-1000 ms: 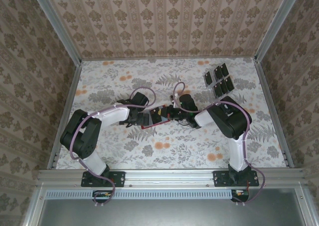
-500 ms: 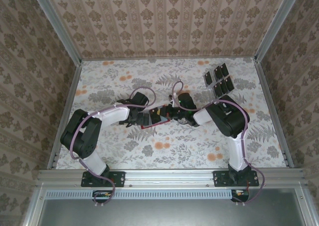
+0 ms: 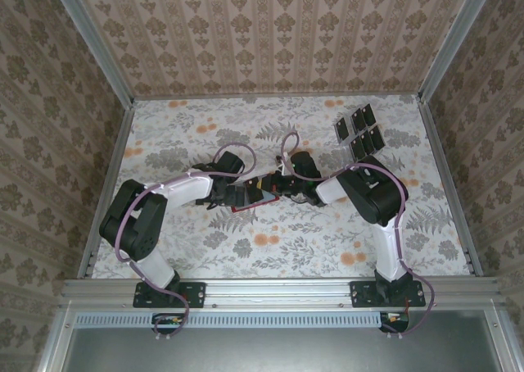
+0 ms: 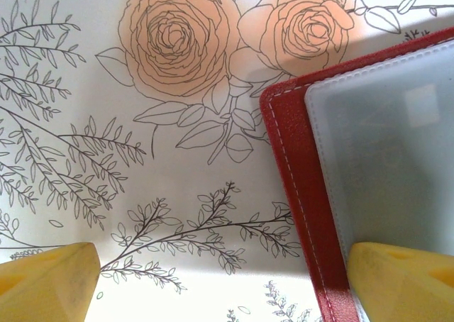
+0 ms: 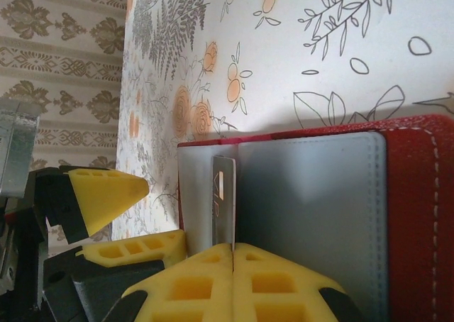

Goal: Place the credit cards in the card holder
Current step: Insert the credit card into the card slot.

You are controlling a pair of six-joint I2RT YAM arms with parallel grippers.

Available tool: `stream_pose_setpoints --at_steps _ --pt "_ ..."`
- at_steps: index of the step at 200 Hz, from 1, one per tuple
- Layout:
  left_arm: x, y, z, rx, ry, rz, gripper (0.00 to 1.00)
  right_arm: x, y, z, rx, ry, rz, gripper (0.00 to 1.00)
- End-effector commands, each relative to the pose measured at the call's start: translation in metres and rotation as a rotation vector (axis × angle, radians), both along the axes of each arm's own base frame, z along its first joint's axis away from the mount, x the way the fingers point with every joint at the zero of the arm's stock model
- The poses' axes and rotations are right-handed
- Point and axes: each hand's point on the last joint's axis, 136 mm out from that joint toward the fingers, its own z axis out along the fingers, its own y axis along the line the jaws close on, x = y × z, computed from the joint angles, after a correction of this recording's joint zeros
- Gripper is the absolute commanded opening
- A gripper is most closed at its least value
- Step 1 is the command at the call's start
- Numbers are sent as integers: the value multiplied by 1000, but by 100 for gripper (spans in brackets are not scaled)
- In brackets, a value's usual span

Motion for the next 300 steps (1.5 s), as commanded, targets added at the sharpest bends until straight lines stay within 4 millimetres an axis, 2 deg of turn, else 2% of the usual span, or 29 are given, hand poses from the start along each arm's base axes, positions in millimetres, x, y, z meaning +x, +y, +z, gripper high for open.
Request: stream_pose_setpoints --at_steps 1,112,168,181,209,232,265,300 --pt "-8 13 -11 60 57 1 100 -2 -2 -10 -35 27 25 0" --pt "-4 8 -8 44 47 -3 100 -17 23 -21 -63 62 87 0" --pt "12 2 19 -38 -12 26 100 -24 27 -23 -118 85 109 0" --pt "16 5 24 -66 -23 53 100 -25 27 -19 -125 84 110 7" --pt "22 14 29 -108 -33 103 100 -27 25 -4 -153 70 120 37" --pt "23 21 28 -110 -31 124 100 -28 22 10 -188 54 133 51" --pt "16 28 21 -94 -8 143 100 -29 14 28 -251 29 140 60" --pt "8 32 12 -85 14 153 100 -29 2 31 -351 10 139 60"
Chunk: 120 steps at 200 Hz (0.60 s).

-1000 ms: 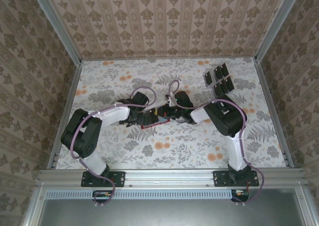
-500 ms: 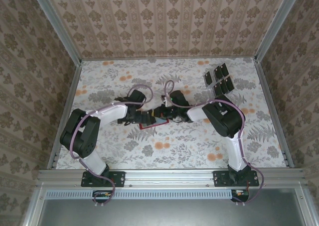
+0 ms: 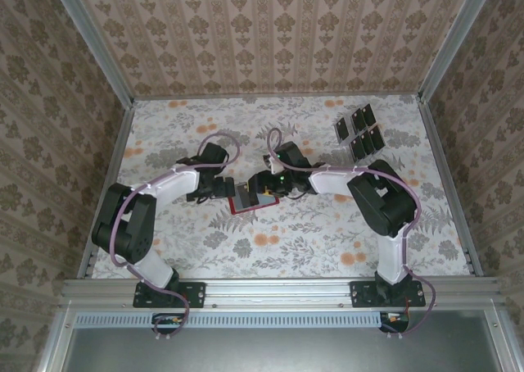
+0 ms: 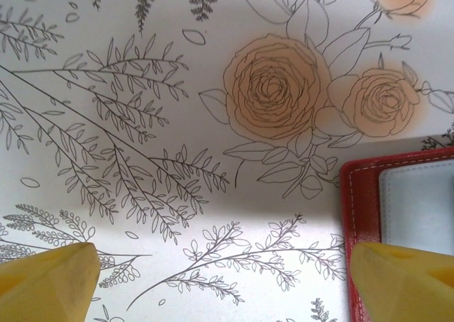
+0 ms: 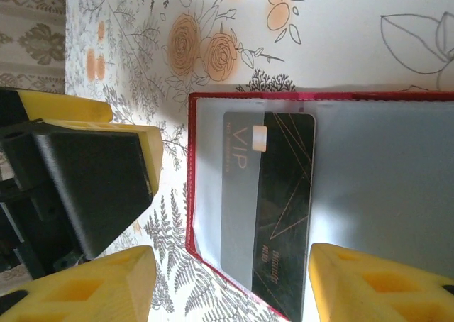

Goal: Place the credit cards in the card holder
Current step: Insert the credit card into the card slot.

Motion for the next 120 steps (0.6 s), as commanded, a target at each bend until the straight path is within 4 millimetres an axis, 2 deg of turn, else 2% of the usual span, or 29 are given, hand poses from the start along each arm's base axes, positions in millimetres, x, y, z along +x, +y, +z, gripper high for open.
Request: stream_pose_setpoints --at_steps 1,11,28,60,90,120 --pt "-9 5 -4 -8 19 27 100 -2 -11 8 -105 -30 12 59" --pt "-11 6 -6 -6 26 30 100 0 -15 6 -139 -33 10 55" --pt "-14 8 -9 3 35 30 100 3 -21 -1 -209 -34 4 40" --pt "-16 13 -11 26 38 32 100 7 -27 -11 -308 -43 5 22" --pt "-18 16 -14 46 44 32 100 8 -23 -21 -338 -35 18 15" --pt "-20 17 -16 56 51 30 100 8 -16 -29 -347 -24 31 13"
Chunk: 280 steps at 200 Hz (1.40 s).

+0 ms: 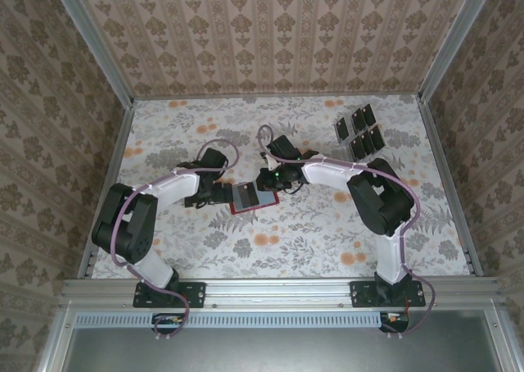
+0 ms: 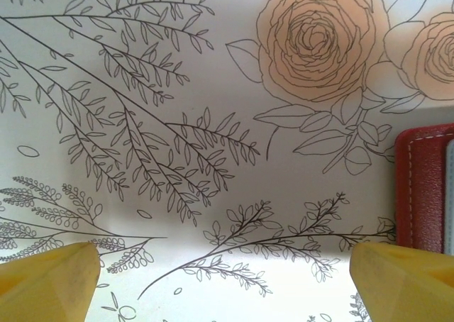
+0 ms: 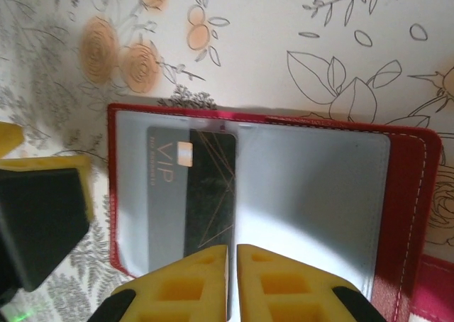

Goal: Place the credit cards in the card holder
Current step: Insert the credit card into the card slot.

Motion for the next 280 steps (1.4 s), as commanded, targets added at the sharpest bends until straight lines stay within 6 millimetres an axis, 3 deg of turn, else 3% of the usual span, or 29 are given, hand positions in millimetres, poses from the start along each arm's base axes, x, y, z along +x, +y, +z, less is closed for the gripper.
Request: stream_pose_setpoints --at_steps 1,133,220,264,280 --pt "-7 8 -3 27 15 20 100 -4 -1 -15 -62 28 13 13" --pt "-6 -5 -18 12 32 -10 100 -18 27 -25 -63 48 70 12" --pt "-6 -10 -15 8 25 -21 100 -16 50 -14 8 52 84 13" --pt "0 -5 5 4 -12 -17 100 -7 33 0 12 0 39 13" --pt "3 -3 12 -2 -28 -10 100 -4 23 -4 4 4 22 13"
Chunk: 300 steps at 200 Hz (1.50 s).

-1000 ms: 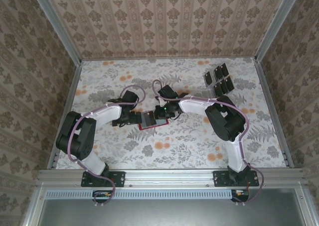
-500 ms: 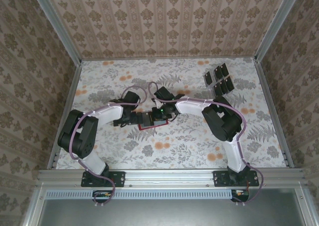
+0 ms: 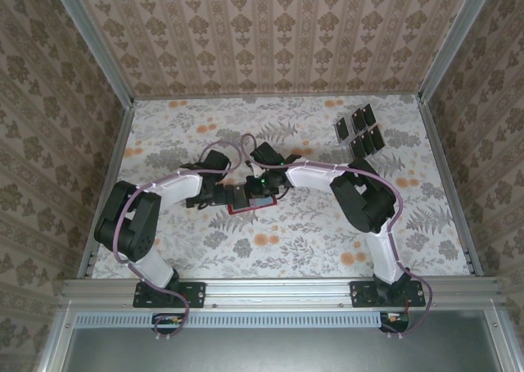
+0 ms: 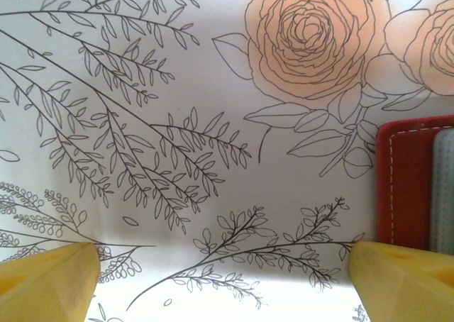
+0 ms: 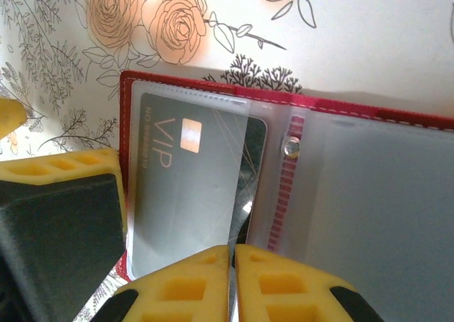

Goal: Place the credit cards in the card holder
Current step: Insert the credit card into the card slot.

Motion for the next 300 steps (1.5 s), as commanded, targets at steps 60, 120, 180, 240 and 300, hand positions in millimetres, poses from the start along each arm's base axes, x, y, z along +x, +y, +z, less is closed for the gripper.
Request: stream_pose_setpoints --at_steps 60,120,180,240,300 --pt "7 5 26 -24 -39 14 100 4 -45 -18 -61 11 -88 12" --pt "10 -1 19 -35 -23 -4 100 -13 -56 -10 -54 24 -121 11" --pt "14 -13 10 -50 -2 -28 100 -7 -47 12 -20 -21 -114 10" --pt "11 -21 0 -45 17 -39 100 -6 -41 4 -14 0 -103 10" --pt "10 -25 -6 -43 26 -45 100 -7 -29 -3 -7 20 -81 10"
